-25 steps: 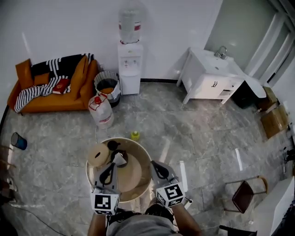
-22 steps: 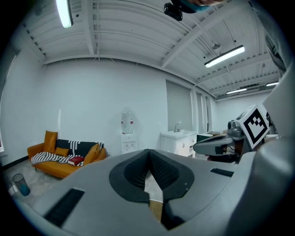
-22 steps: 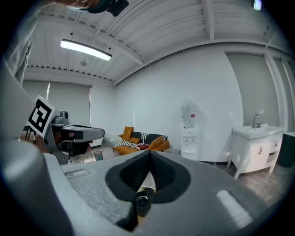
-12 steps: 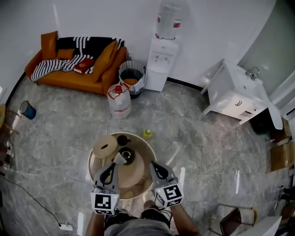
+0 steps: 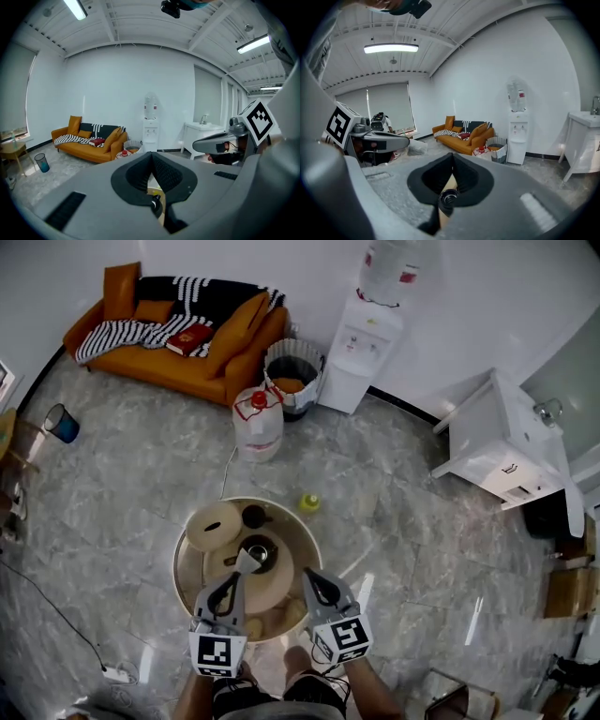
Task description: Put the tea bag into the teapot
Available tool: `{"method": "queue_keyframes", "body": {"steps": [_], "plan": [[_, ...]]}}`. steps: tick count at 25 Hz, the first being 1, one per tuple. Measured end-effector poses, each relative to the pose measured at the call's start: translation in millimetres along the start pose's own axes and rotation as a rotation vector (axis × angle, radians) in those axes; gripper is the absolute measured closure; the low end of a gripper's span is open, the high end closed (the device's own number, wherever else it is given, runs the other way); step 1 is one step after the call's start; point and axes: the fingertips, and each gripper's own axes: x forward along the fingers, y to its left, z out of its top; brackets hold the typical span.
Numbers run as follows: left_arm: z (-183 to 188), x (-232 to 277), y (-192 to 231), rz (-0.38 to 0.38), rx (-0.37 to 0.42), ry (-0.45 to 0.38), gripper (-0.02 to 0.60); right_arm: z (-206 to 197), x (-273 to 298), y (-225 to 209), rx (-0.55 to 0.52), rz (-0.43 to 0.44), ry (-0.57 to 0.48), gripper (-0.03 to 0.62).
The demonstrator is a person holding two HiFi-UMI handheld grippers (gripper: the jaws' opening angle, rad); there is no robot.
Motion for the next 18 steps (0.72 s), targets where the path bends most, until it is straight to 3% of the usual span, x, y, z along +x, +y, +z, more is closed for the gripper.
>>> {"method": "queue_keyframes", "body": {"steps": [12, 16, 18], "plan": [[-91.2, 52.7, 10.7, 0.028, -0.070, 0.107, 0.566, -76.9, 68.6, -21.0, 0.026, 0.071, 0.093, 0.592], [-115.8, 65.6, 11.1, 0.044, -0.133, 0.140, 0.566, -103.9, 79.4, -27.4, 0.046, 0.081, 0.125, 0.593], [-127.0, 73.5, 11.7, 0.037, -0.118, 0.148, 0.566, -116.1, 84.3, -32.1, 0.057, 0.082, 0.142, 0.593]]}}
